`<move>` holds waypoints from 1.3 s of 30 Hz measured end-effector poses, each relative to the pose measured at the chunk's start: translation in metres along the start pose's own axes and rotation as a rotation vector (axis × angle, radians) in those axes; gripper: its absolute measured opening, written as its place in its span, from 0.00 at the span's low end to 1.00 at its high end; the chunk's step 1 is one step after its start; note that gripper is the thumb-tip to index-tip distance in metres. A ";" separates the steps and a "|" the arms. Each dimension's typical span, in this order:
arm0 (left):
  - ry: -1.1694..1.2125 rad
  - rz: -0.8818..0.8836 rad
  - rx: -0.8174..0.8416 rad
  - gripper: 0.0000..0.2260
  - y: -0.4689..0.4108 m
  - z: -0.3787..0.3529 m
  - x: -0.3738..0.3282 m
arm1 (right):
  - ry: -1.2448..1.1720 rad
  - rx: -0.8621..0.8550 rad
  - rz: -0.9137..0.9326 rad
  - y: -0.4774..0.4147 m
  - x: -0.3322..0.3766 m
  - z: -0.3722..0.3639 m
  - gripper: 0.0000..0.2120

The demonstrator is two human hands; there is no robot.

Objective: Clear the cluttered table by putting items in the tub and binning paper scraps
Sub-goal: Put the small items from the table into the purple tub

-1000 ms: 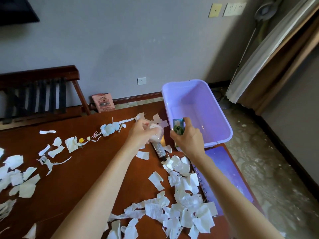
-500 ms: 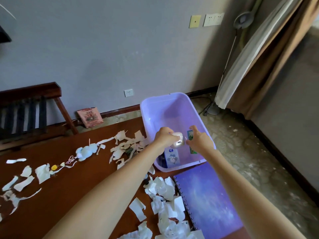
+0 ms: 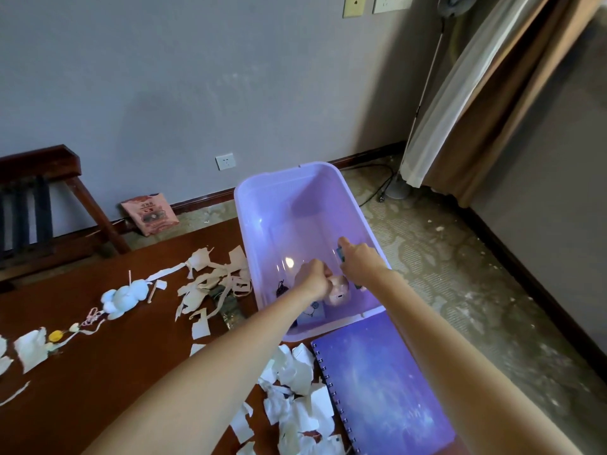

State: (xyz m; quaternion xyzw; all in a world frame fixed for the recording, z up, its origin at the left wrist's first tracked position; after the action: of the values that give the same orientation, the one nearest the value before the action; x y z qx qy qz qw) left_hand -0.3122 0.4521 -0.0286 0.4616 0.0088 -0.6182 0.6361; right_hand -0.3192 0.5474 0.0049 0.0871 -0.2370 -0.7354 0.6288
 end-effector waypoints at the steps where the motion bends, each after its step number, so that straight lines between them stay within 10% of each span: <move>1: -0.008 0.001 0.012 0.09 -0.001 -0.004 -0.001 | 0.011 0.028 0.011 -0.001 0.001 -0.003 0.17; 17: -0.411 -0.126 -0.030 0.10 -0.017 -0.016 0.013 | 0.016 0.202 0.007 -0.010 -0.004 -0.039 0.17; 39: -0.351 -0.146 0.128 0.22 -0.002 -0.005 0.028 | 0.133 0.186 -0.016 0.004 0.000 -0.046 0.19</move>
State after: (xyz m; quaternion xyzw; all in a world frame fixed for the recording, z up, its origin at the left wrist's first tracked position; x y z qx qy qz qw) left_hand -0.3044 0.4338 -0.0490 0.3844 -0.1085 -0.7329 0.5508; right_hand -0.2964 0.5364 -0.0335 0.1953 -0.2613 -0.7078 0.6266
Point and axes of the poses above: each hand's wrist, its own y-axis away from the middle knuckle, its own z-axis out of the back of the hand, x = y × z, the point moved 9 cm from there along -y, towards the middle knuckle, and after that the axes turned 2 degrees about y, right-handed, at the moved point
